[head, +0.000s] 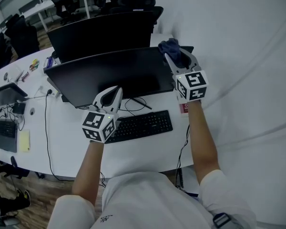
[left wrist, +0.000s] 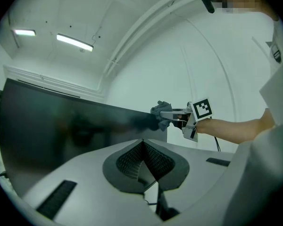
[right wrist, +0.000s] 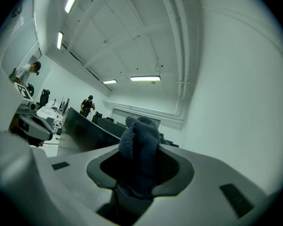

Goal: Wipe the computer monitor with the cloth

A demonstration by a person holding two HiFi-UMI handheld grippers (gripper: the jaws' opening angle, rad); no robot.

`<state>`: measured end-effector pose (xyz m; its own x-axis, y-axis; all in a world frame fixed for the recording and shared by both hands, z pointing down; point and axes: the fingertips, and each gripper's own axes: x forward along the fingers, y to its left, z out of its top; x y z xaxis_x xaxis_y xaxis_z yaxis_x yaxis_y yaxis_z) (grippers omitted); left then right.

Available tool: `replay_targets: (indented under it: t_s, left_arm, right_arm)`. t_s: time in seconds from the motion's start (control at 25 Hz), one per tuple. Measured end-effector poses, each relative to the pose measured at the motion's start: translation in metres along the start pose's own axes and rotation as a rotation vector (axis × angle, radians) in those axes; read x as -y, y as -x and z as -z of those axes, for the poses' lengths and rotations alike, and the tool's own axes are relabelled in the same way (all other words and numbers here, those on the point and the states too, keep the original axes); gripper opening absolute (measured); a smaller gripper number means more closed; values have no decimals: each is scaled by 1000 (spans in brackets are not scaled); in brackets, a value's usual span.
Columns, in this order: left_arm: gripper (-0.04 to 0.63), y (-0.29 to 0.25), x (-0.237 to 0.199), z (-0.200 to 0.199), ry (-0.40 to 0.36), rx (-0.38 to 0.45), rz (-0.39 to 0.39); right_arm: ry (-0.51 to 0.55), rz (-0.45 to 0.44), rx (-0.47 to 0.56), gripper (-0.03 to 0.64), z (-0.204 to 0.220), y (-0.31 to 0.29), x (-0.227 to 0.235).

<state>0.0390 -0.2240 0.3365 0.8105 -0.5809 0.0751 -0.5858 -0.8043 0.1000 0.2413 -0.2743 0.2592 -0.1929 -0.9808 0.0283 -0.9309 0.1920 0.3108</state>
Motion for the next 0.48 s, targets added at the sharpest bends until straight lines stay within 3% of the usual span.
replay_targets:
  t_s: [0.48]
  left_arm:
    - [6, 44, -55, -3, 24, 26, -77]
  right_arm:
    - [-1, -77, 10, 155, -26, -30, -79]
